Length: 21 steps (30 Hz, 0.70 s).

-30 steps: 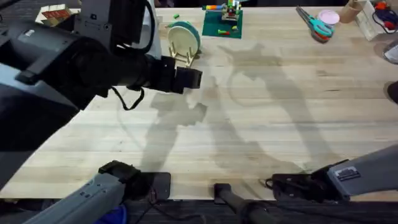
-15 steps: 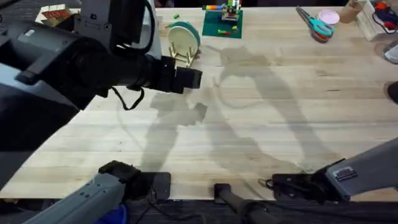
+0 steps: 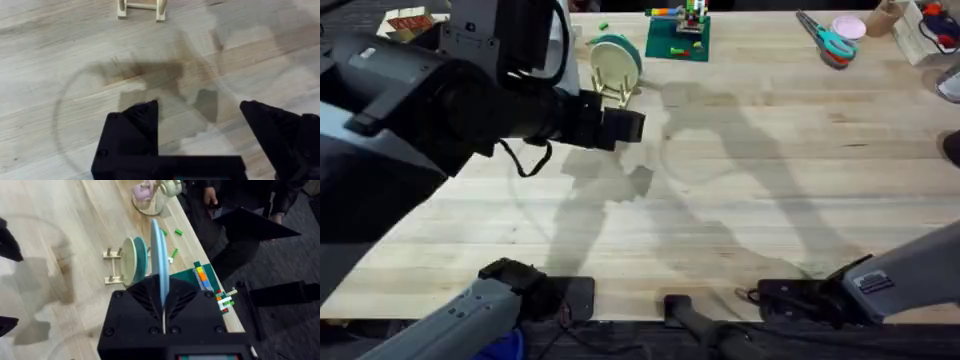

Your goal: Pick up the plates from the table one by one and place each into a slot on the dish rack.

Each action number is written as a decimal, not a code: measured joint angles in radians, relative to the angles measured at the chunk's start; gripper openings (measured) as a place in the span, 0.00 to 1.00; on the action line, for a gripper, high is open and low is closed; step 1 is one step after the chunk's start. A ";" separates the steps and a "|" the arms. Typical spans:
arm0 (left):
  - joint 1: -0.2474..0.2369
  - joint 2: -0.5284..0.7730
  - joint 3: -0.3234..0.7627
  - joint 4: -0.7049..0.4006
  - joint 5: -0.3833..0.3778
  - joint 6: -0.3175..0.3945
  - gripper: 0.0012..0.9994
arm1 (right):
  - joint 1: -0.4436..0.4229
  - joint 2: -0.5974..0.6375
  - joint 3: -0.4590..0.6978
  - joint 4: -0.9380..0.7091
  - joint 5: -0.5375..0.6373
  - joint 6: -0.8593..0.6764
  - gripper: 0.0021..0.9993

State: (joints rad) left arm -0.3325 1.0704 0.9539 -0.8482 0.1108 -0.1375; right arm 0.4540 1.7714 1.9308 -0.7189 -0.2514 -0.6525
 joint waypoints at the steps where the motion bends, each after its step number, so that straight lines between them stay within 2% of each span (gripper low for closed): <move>1: 0.000 0.000 0.000 0.000 0.000 0.000 0.99 | 0.001 0.000 0.000 0.000 0.000 0.000 0.02; 8: 0.000 0.000 0.000 0.000 0.000 0.000 1.00 | 0.002 0.000 0.000 0.000 -0.004 -0.003 0.03; 21: 0.000 0.000 0.000 0.000 0.000 0.000 1.00 | 0.020 0.034 0.003 -0.037 -0.119 0.008 0.03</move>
State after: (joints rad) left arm -0.3325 1.0706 0.9539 -0.8482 0.1108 -0.1375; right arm 0.4739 1.8056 1.9343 -0.7562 -0.3708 -0.6446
